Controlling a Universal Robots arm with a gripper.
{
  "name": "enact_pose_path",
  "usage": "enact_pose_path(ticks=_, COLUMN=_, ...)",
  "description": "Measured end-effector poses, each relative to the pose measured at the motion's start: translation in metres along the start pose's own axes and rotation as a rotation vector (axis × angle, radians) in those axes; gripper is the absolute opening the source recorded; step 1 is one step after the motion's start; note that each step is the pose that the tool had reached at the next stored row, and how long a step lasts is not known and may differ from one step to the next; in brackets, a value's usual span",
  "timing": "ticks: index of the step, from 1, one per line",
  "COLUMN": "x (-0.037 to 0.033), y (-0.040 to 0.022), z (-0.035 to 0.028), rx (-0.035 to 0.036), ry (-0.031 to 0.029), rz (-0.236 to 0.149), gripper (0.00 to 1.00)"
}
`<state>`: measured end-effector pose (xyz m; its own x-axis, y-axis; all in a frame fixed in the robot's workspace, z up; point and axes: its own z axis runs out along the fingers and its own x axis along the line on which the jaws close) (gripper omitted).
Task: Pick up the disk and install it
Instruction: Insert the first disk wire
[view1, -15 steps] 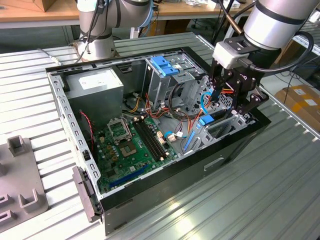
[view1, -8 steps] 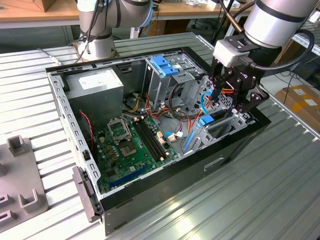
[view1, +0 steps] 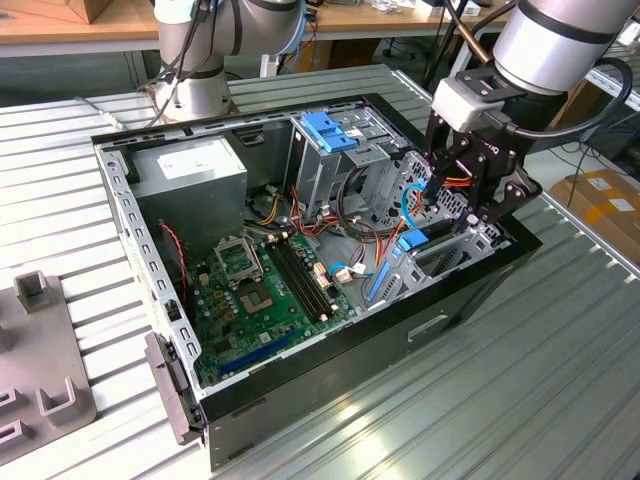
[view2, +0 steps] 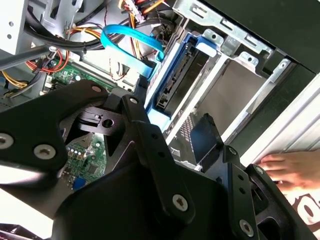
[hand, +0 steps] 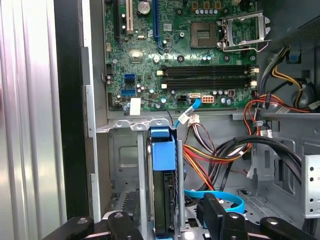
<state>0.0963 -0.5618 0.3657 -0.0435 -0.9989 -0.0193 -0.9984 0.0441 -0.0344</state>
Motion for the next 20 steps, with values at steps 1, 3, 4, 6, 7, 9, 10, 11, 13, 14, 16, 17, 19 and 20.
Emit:
enact_pose_path(ticks=1, x=-0.0011, y=-0.0001, z=0.0001, rx=0.0, ry=-0.0002, rz=0.0, gripper=0.62)
enact_pose_path(ticks=3, x=-0.0038, y=-0.0024, z=0.0002, rx=-0.0001, ry=-0.0006, rz=0.0, gripper=0.62)
enact_pose_path(ticks=4, x=-0.0044, y=-0.0051, z=0.0003, rx=-0.0001, ry=-0.0007, rz=0.0, gripper=0.62)
enact_pose_path(ticks=6, x=-0.0064, y=-0.0094, z=0.0009, rx=0.0, ry=-0.0008, rz=0.0, gripper=0.62)
enact_pose_path(ticks=7, x=-0.0077, y=-0.0103, z=0.0021, rx=-0.0001, ry=-0.0009, rz=0.0, gripper=0.62)
enact_pose_path(ticks=9, x=-0.0103, y=-0.0118, z=0.0056, rx=-0.0009, ry=-0.0007, rz=0.0, gripper=0.62)
enact_pose_path(ticks=10, x=-0.0105, y=-0.0119, z=0.0061, rx=-0.0009, ry=0.0001, rz=0.0, gripper=0.62)
enact_pose_path(ticks=11, x=-0.0106, y=-0.0119, z=0.0059, rx=-0.0009, ry=0.0006, rz=0.0, gripper=0.62)
enact_pose_path(ticks=13, x=-0.0106, y=-0.0119, z=0.006, rx=-0.0009, ry=0.0009, rz=0.0, gripper=0.62)
enact_pose_path(ticks=14, x=-0.0106, y=-0.0119, z=0.0061, rx=-0.0008, ry=0.0009, rz=0.0, gripper=0.62)
enact_pose_path(ticks=16, x=-0.0106, y=-0.0119, z=0.006, rx=-0.0009, ry=0.0013, rz=0.0, gripper=0.55)
enact_pose_path(ticks=17, x=-0.0106, y=-0.0119, z=0.0061, rx=-0.0008, ry=0.0015, rz=0.0, gripper=0.42)
enact_pose_path(ticks=19, x=-0.0106, y=-0.0119, z=0.0061, rx=-0.0008, ry=0.0016, rz=0.0, gripper=0.36)
enact_pose_path(ticks=20, x=-0.0106, y=-0.0119, z=0.0061, rx=-0.0008, ry=0.0018, rz=0.0, gripper=0.3)
